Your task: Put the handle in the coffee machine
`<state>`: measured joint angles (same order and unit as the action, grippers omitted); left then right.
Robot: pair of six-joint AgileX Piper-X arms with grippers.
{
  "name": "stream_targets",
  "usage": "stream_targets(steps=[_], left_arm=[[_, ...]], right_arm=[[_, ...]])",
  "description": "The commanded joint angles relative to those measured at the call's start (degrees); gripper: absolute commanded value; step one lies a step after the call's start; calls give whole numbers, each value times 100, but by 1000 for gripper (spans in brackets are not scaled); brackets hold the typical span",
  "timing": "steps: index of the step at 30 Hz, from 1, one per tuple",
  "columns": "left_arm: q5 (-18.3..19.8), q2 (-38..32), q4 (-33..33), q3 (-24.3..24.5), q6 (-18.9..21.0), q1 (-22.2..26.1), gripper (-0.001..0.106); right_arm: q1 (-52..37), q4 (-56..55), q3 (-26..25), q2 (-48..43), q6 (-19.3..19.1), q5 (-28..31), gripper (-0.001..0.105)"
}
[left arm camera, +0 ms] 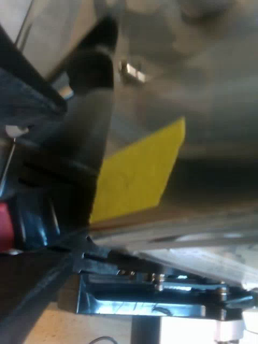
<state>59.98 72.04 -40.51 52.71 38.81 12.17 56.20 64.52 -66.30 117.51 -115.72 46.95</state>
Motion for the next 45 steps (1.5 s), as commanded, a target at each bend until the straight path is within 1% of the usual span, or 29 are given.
stream_targets(steps=[1, 2, 4, 5, 7, 8, 9, 10, 11, 12, 13, 14, 15, 16, 18, 19, 21, 24, 29, 30, 33, 34, 35, 36, 41, 43, 45], left_arm=[[232, -154, 6, 116, 145, 149, 55], [380, -233, 6, 176, 294, 307, 55], [432, -298, -125, 279, 339, 448, 55], [361, -320, -321, 381, 338, 491, 53], [37, -331, -814, 638, 338, 484, 40], [-65, -331, -943, 714, 338, 465, 36], [-271, -331, -1148, 829, 338, 417, 24], [-584, -331, -1269, 950, 327, 360, 10], [-775, -331, -1284, 1000, 327, 316, 3], [-1230, -331, -1300, 1086, 325, 217, 1], [-1707, -331, -1297, 1133, 335, 95, 1], [-1909, -331, -1278, 1134, 333, 38, 1], [-2200, -331, -1275, 1132, 334, -68, 1], [-2360, -279, -1274, 1132, 334, -146, 1], [-2538, -182, -1237, 1132, 353, -235, 1], [-2605, -76, -1198, 1132, 424, -247, 1], [-2618, 101, -1191, 1132, 486, -231, 1], [-2846, 385, -1191, 1132, 464, -216, 1], [-3091, 717, -1270, 1132, 464, -235, 1], [-3097, 752, -1353, 1132, 464, -235, 1], [-3067, 760, -1704, 1132, 206, -257, 1], [-3067, 760, -1704, 1132, 186, -267, 1], [-3110, 760, -1912, 1132, 0, -312, 1], [-3121, 760, -2057, 1132, -74, -361, 1], [-2925, 718, -2308, 1132, -98, -499, 1], [-2926, 669, -2389, 1132, -98, -564, 1], [-2926, 561, -2628, 1132, -152, -695, 1]], right_arm=[[0, 574, -85, -234, -21, -7, 39], [0, 574, -85, -234, -21, -7, 39], [0, 574, -85, -234, -21, -7, 39], [0, 574, -85, -234, -21, -7, 39], [0, 557, -85, -234, -21, -7, 39], [0, 557, -85, -234, -21, -7, 39], [0, 557, -85, -234, -21, -7, 39], [0, 557, -85, -234, -21, -7, 39], [0, 557, -85, -234, -21, -7, 39], [0, 557, -85, -234, -21, -7, 39], [0, 557, -85, -234, -21, -7, 39], [0, 557, -85, -234, -21, -7, 39], [0, 557, -85, -234, -21, -7, 39], [0, 557, -85, -234, -21, -7, 39], [0, 557, -85, -234, -21, -7, 39], [0, 557, -85, -234, -21, -7, 39], [0, 557, -85, -234, -21, -7, 39], [0, 557, -85, -234, -21, -7, 39], [0, 557, -85, -234, -21, -7, 39], [0, 557, -85, -234, -21, -7, 39], [0, 557, -85, -234, -21, -7, 39], [0, 557, -85, -234, -21, -7, 39], [0, 557, -85, -234, -21, -7, 39], [0, 557, -85, -234, -21, -7, 39], [0, 557, -85, -234, -21, -7, 39], [0, 557, -85, -234, -21, -7, 39], [0, 557, -85, -234, -21, -7, 39]])
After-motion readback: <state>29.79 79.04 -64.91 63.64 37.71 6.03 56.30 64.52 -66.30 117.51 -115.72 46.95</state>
